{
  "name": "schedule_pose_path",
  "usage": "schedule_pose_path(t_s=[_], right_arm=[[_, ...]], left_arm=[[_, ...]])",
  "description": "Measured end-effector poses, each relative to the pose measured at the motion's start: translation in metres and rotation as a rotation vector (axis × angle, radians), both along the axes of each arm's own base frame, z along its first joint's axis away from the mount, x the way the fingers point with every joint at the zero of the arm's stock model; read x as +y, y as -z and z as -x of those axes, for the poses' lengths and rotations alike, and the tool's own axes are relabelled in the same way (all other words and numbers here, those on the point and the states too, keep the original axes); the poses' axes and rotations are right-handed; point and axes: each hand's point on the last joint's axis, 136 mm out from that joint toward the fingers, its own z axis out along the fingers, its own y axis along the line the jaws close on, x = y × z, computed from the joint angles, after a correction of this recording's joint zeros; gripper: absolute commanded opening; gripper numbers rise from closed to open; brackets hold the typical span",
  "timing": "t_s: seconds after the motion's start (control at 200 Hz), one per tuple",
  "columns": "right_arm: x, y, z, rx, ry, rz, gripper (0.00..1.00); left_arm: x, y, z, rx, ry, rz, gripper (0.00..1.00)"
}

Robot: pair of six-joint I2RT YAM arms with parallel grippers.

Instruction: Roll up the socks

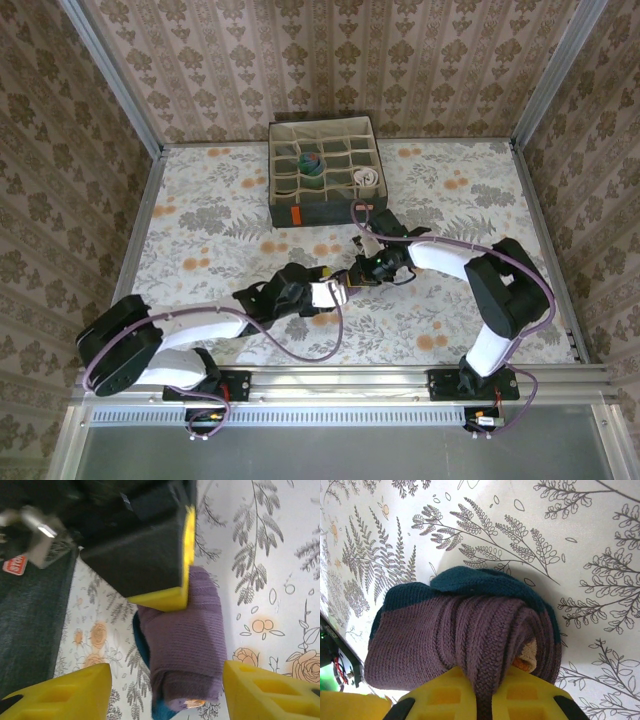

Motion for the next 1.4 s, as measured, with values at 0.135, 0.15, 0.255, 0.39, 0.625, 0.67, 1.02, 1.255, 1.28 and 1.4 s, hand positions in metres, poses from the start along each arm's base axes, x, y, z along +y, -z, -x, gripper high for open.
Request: schedule_pose_path(t_s=[0.135,0.15,0.255,0.39,0.625,0.67,1.02,1.255,1.28,1.4], right_arm=[[0.000,0.000,0.000,0.007,-0.001,-0.005,0.05],[0.000,0.000,0.000,0.008,-0.001,-0.005,0.05],[0.001,0.000,0.002,0.015,-0.005,-0.006,0.05],[-0.001,0.000,0.002,0.022,-0.005,-0.001,0.06],[-0.002,0.001,0.002,0.027,-0.002,0.001,0.06],[-0.002,0.001,0.002,0.027,-0.002,0.002,0.06],[-0.003,0.000,0.003,0.047,-0.002,0.013,0.06],[-0.005,0.000,0.002,0.050,0.004,0.022,0.16],[-0.005,0.000,0.002,0.049,0.004,0.022,0.19],[-0.005,-0.004,0.000,0.022,0.004,0.019,0.36]], left_arm=[[0.001,0.025,-0.003,0.009,-0.005,-0.063,0.61],[0.001,0.028,-0.004,0.012,-0.007,-0.069,0.60],[0.003,0.044,-0.008,0.053,-0.027,-0.087,0.50],[-0.004,0.036,-0.012,0.113,-0.036,-0.040,0.35],[-0.007,0.036,-0.007,0.225,-0.048,0.003,0.52],[-0.008,0.037,-0.006,0.237,-0.048,0.008,0.52],[-0.015,0.028,-0.007,0.305,-0.058,0.060,0.33],[-0.013,0.025,-0.011,0.451,-0.087,0.123,0.00],[-0.012,0.024,-0.012,0.474,-0.090,0.137,0.00],[-0.006,0.021,-0.018,0.592,-0.126,0.206,0.00]])
